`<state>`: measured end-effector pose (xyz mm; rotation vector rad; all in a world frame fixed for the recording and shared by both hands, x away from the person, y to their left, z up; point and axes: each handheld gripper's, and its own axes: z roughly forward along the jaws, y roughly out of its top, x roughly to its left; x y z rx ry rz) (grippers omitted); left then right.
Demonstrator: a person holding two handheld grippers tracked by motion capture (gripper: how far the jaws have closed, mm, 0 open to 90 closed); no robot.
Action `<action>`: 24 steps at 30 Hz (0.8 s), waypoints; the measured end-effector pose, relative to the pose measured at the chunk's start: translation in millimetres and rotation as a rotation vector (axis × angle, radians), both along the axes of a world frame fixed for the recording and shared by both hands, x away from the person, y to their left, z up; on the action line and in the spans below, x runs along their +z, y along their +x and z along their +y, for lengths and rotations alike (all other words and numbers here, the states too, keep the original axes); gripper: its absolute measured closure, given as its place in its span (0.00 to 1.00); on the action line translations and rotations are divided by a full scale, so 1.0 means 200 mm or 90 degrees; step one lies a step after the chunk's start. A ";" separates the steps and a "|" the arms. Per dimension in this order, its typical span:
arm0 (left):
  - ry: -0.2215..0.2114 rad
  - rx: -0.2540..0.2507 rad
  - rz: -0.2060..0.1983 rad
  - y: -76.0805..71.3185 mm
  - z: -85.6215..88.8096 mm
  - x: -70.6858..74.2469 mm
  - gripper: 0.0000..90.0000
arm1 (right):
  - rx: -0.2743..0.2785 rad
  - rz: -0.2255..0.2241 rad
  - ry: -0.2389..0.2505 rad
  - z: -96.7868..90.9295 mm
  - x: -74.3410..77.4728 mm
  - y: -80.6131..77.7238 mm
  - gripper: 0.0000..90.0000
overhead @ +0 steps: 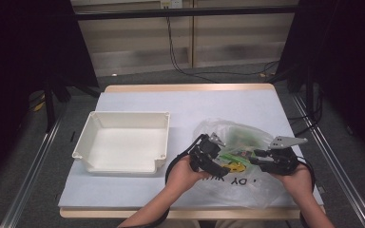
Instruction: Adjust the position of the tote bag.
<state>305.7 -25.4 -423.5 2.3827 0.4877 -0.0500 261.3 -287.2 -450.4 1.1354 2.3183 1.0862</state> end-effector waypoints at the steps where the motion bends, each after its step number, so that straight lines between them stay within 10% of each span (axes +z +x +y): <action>1: -0.002 -0.003 -0.005 0.00 0.00 0.01 0.32 | 0.003 -0.003 0.001 0.01 0.01 0.00 0.67; 11: -0.004 0.011 -0.002 0.02 0.05 0.07 0.23 | 0.021 0.005 -0.005 0.06 0.06 0.04 0.60; 24: 0.018 0.010 -0.016 0.03 -0.02 -0.04 0.30 | 0.035 0.027 -0.015 0.11 0.03 0.04 0.53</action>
